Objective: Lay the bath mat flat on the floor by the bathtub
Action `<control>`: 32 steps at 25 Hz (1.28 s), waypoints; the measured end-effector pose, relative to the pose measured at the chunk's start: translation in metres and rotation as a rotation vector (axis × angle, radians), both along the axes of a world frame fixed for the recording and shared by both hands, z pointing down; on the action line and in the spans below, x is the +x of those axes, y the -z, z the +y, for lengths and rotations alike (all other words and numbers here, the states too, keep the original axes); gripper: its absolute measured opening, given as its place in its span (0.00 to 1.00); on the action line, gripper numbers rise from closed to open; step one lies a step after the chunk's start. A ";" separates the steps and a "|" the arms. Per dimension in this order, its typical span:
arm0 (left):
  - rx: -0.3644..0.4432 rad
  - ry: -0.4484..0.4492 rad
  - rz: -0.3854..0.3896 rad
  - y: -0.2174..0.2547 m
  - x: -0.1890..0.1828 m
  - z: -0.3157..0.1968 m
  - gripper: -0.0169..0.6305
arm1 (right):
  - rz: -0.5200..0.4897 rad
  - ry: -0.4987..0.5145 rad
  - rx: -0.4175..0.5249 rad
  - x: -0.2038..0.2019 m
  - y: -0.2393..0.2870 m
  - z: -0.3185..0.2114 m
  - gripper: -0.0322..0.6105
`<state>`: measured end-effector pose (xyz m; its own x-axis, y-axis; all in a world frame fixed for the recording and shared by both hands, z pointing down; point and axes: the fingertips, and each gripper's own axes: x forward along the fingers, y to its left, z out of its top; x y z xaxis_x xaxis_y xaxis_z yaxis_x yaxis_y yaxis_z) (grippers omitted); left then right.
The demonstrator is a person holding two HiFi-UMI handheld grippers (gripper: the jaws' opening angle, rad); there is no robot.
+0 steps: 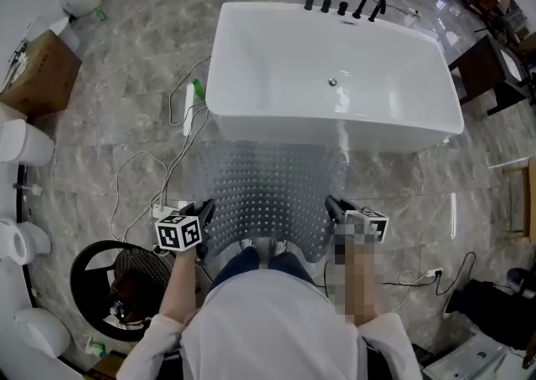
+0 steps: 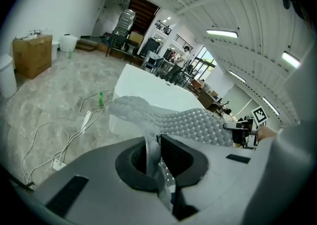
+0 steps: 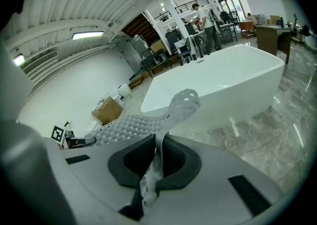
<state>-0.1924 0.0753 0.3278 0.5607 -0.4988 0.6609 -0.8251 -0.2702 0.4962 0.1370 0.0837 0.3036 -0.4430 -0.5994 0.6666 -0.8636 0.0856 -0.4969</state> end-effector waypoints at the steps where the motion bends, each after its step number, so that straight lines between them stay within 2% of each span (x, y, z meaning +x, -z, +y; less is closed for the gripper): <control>1: -0.001 -0.009 0.007 -0.003 -0.003 -0.003 0.09 | 0.006 -0.011 0.000 -0.003 -0.001 -0.002 0.11; 7: 0.000 -0.049 0.012 -0.021 -0.020 -0.027 0.09 | 0.041 -0.052 0.006 -0.010 -0.008 -0.015 0.11; 14: -0.007 -0.038 -0.012 -0.044 -0.019 -0.050 0.09 | 0.064 -0.044 -0.027 -0.001 -0.033 -0.032 0.11; 32: -0.060 0.017 -0.110 -0.143 0.006 -0.097 0.09 | 0.149 0.075 -0.087 0.035 -0.138 -0.097 0.11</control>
<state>-0.1867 -0.0213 0.4707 0.4750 -0.4657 0.7466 -0.8796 -0.2283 0.4172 0.1717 -0.0133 0.4414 -0.3766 -0.5054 0.7764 -0.9211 0.1150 -0.3719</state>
